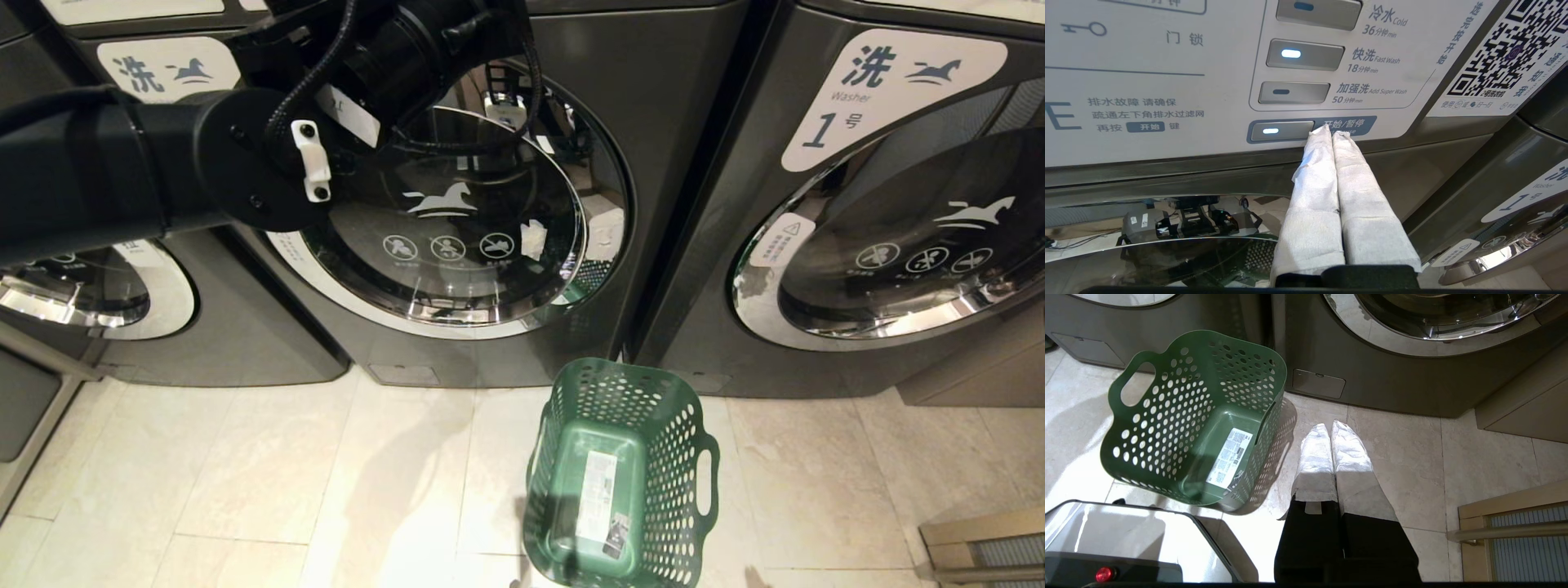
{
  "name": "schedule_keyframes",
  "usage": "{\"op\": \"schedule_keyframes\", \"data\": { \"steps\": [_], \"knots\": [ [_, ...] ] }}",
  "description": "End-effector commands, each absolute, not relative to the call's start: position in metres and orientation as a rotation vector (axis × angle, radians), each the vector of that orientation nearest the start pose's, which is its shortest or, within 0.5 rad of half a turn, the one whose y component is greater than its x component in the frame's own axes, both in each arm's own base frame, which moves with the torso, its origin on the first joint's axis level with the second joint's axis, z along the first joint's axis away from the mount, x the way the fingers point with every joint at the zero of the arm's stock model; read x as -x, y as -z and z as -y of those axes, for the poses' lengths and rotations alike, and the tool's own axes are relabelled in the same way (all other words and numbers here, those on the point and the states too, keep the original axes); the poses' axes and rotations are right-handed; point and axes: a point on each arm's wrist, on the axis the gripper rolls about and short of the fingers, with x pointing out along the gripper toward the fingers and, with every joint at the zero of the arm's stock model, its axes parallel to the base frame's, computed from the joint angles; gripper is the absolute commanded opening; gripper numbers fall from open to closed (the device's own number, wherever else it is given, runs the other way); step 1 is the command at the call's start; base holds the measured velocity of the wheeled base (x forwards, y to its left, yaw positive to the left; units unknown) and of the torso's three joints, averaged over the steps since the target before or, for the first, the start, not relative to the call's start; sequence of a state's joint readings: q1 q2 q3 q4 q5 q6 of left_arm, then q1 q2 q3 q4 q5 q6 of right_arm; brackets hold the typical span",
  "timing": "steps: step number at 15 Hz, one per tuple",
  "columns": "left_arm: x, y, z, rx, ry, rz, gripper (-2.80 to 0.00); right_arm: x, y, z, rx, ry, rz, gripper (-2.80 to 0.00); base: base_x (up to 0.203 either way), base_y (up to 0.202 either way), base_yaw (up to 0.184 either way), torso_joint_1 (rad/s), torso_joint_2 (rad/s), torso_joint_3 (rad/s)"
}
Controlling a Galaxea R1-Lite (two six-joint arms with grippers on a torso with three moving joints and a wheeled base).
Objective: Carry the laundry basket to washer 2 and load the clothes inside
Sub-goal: Press the washing machine switch
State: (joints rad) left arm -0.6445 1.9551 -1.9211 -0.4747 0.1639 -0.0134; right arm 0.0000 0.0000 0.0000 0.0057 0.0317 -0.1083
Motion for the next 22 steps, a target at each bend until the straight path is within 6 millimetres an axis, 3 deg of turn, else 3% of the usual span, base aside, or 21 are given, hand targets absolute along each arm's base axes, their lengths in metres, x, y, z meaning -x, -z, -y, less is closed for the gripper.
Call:
{"op": "schedule_keyframes", "data": {
  "steps": [1, 10, 16, 22],
  "knots": [
    [-0.306, -0.393, 0.226, 0.191, 0.473, 0.413, -2.80, 0.023, -0.075, -0.001, 0.110, -0.033, -0.006, -2.80, 0.000, 0.000, 0.000, 0.000, 0.00, 0.000],
    [-0.308, -0.394, 0.220, 0.178, 0.453, 0.420, -2.80, 0.023, -0.075, -0.001, 0.110, -0.033, -0.006, -2.80, 0.000, 0.000, 0.000, 0.000, 0.00, 0.000],
    [-0.289, -0.399, 0.231, 0.196, 0.474, 0.415, -2.80, 0.023, -0.075, -0.001, 0.109, -0.033, -0.006, -2.80, 0.000, 0.000, 0.000, 0.000, 0.00, 0.000],
    [-0.295, -0.390, 0.237, 0.191, 0.467, 0.393, -2.80, 0.023, -0.075, -0.001, 0.107, -0.031, -0.006, -2.80, 0.000, 0.000, 0.000, 0.000, 0.00, 0.000]
  ]
}}
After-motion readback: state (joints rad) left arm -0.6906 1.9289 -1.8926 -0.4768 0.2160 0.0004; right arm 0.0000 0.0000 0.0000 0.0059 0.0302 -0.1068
